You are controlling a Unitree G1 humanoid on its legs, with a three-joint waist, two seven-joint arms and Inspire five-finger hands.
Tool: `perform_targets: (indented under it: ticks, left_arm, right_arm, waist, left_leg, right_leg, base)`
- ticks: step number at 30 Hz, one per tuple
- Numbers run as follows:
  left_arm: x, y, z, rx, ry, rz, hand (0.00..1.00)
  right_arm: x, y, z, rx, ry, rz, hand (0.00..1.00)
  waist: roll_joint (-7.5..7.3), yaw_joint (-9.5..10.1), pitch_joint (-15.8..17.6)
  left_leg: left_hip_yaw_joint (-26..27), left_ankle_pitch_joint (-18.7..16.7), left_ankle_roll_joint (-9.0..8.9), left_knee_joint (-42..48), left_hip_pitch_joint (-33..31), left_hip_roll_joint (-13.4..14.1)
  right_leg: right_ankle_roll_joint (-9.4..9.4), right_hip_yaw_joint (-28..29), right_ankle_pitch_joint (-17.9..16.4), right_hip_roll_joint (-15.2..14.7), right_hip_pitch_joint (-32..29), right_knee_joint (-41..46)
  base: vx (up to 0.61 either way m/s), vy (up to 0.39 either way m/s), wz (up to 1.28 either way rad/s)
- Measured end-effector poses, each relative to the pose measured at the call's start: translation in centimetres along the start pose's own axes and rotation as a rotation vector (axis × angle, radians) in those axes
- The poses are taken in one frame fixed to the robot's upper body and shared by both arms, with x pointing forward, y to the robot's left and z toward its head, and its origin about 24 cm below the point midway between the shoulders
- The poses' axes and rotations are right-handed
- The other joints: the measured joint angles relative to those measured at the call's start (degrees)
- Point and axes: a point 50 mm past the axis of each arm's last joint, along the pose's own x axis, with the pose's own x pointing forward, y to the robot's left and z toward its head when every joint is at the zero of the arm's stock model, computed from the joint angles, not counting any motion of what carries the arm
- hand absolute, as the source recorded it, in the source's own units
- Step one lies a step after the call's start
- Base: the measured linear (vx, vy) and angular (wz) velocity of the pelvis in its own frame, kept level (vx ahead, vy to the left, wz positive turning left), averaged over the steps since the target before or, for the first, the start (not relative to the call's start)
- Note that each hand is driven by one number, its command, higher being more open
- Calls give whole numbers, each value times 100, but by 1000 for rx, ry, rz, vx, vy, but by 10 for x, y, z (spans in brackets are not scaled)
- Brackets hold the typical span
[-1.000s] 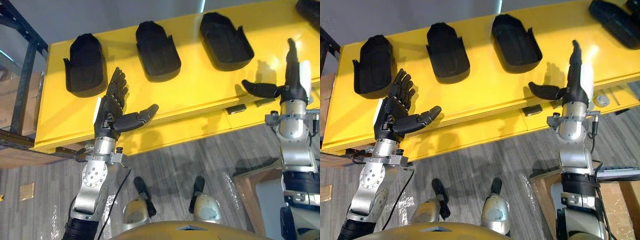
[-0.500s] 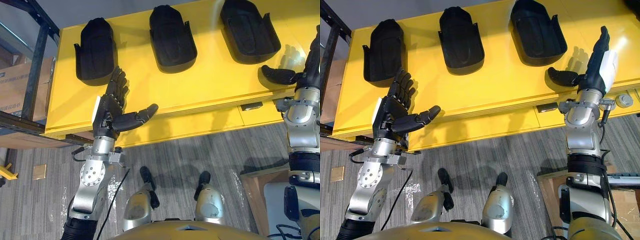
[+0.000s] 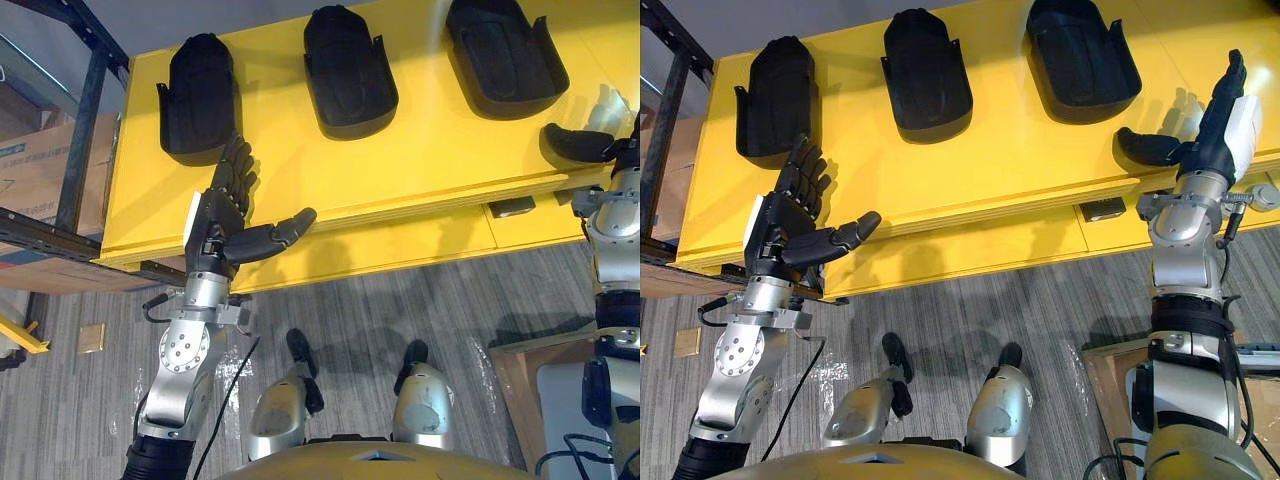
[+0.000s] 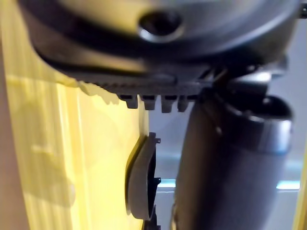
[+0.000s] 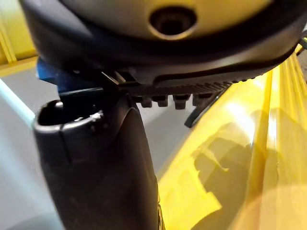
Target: Walk over and take three plastic housings, then place them on the shelf
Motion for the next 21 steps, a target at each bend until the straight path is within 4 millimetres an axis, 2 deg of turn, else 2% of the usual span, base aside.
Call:
perform_targets:
  ticks: [8,12,16,21]
  left_arm:
    - [0,0,0,-1,-1,-1,100]
    - [0,0,0,-6,0,-4,100]
    - [0,0,0,-12,-1,-17,100]
    - [0,-1,1,-12,-6,-27,100]
  right_arm:
    - [8,-3,10,34,-30,-37,100]
    - [13,-11,18,57,-82,-46,100]
    - [16,-7,30,80,-142,-18,100]
    - [15,-2,34,78,-164,19,100]
  waist:
    - [56,3,126]
    - [83,13,171]
    - [78,14,176]
    - [50,17,257]
  left_leg:
    - [-64,38,-7,0,12,-9]
    - [-102,45,-9,0,13,-56]
    - [-98,45,-9,1,13,-51]
    - [-87,41,-9,2,12,-46]
  right_leg:
    - [-18,-32,-43,-42,1,115]
    - [4,-46,-106,-114,-17,211]
    - [4,-43,-106,-108,-20,209]
    - [5,-34,-107,-100,-22,197]
  base:
    - [-5,-11,3]
    - [-2,-15,5]
    - [0,0,0]
    - [0,0,0]
